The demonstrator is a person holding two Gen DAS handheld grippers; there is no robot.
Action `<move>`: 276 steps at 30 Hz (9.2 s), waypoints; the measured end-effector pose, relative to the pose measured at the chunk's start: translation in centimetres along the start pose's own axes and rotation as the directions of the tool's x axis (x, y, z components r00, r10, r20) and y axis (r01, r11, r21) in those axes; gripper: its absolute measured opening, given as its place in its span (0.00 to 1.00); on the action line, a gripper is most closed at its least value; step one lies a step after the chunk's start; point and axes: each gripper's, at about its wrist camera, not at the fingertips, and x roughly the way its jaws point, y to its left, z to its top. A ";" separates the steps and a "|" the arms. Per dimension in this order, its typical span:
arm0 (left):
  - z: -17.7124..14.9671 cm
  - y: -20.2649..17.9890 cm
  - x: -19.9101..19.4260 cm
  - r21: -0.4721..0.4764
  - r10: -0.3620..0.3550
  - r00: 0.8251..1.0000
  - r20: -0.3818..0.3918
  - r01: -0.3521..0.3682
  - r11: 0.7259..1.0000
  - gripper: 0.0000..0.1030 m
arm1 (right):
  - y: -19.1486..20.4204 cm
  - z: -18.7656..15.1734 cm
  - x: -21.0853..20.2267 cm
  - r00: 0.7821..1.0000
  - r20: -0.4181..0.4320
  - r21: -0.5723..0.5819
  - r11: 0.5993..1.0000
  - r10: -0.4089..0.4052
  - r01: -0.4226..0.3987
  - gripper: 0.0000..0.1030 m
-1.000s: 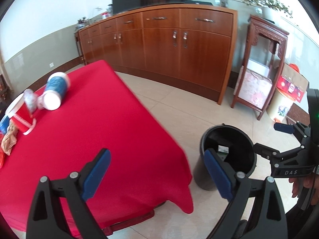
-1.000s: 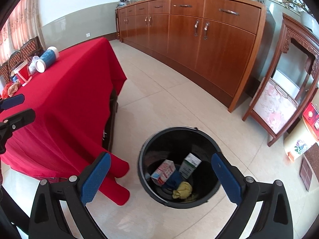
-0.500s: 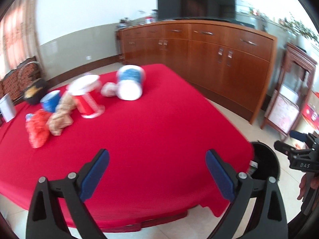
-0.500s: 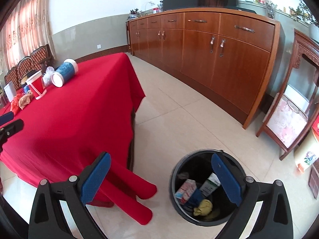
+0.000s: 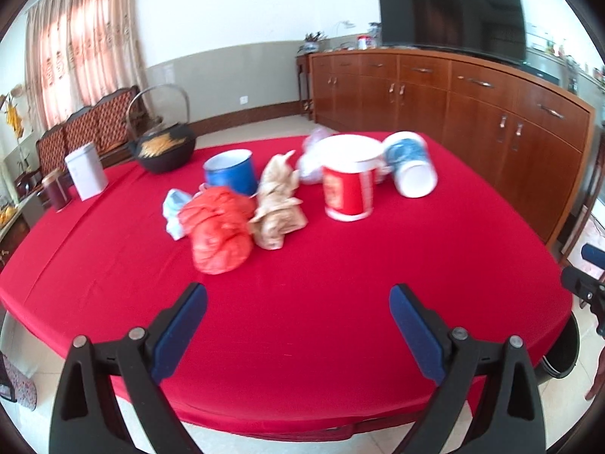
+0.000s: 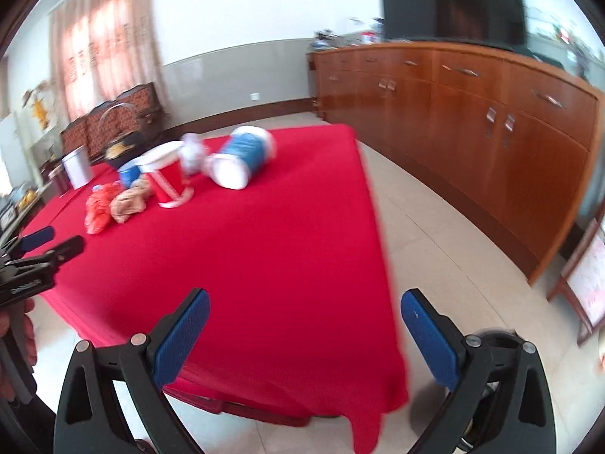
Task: Collect trash
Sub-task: 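Return both tools to the table toward the red bag and paper cup, then grasp the red plastic bag with the left tool while the right grasps the white-red paper cup, then carry the red bag and paper cup over the black bin and open both tools, then return both tools from the bin to the table toward the remaining items, then grasp the beige cloth with the left tool while the right grasps the blue-white patterned cup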
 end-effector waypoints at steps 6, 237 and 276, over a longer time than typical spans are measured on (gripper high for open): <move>1.0 3.9 1.7 -0.047 0.014 1.000 -0.009 -0.015 0.999 0.94 | 6.6 2.5 3.0 0.999 -0.008 -0.105 0.993 0.046 -0.047 0.99; -0.1 -4.4 -3.4 0.022 -0.103 0.994 0.033 0.103 0.994 1.00 | -3.9 -3.4 -3.0 0.997 0.023 0.017 0.997 -0.070 0.069 1.00; 6.5 2.5 12.6 -0.085 -0.059 0.990 -0.132 0.048 0.995 0.89 | 8.0 12.3 17.7 0.995 -0.099 -0.130 0.991 0.003 -0.016 0.93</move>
